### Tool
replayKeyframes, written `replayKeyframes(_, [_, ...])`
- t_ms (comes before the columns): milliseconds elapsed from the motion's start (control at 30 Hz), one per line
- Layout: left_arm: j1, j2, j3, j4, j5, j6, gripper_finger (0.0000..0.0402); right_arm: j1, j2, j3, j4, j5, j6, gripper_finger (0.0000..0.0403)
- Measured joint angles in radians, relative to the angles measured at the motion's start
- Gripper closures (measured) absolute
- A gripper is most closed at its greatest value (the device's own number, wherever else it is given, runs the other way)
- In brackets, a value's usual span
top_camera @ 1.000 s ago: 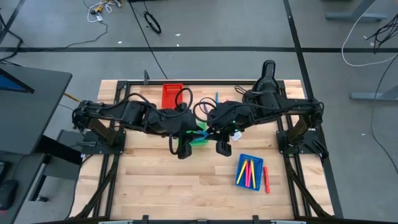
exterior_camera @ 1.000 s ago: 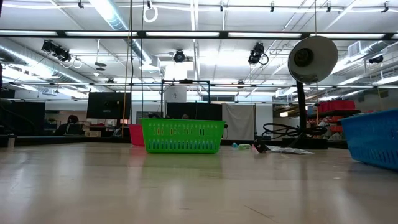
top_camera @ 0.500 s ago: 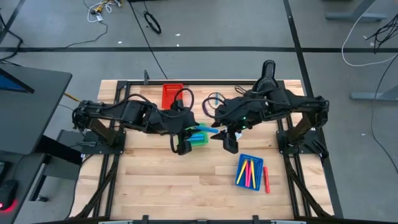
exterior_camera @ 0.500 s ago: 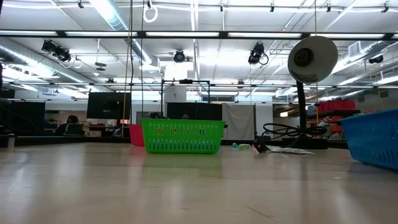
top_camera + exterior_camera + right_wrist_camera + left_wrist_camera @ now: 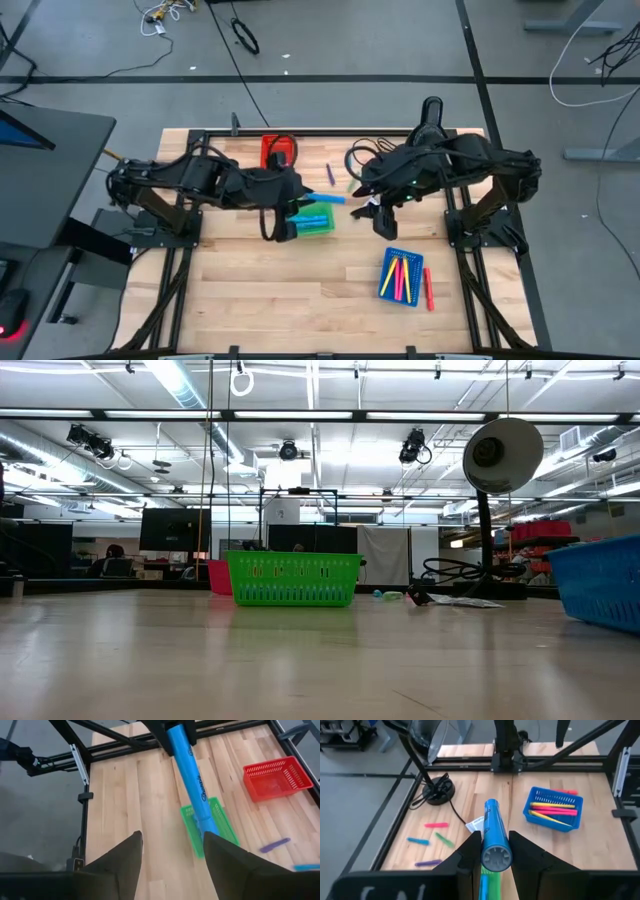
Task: Pick & Place Markers
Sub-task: Put the blue highlighter pen into the green bin
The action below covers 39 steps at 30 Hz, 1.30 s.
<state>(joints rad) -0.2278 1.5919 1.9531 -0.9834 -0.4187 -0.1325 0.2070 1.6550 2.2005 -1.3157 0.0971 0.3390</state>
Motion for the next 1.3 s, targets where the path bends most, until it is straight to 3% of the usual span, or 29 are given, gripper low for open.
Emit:
replayKeyframes(133, [0.023, -0.056, -0.106, 0.088, 0.025, 0.014, 0.0319, 0.0, -0.008, 0.0, -0.006, 0.0, 0.0, 0.0195])
replayKeyframes(733, [0.119, -0.384, -0.848, 0.764, 0.136, 0.021, 0.0319, 0.018, -0.037, 0.0, 0.009, -0.002, 0.025, 0.0195])
replayKeyframes(1300, [0.147, -0.464, -1.34, 1.308, 0.154, 0.062, 0.0319, 0.021, -0.042, 0.0, 0.022, -0.002, 0.038, 0.0195])
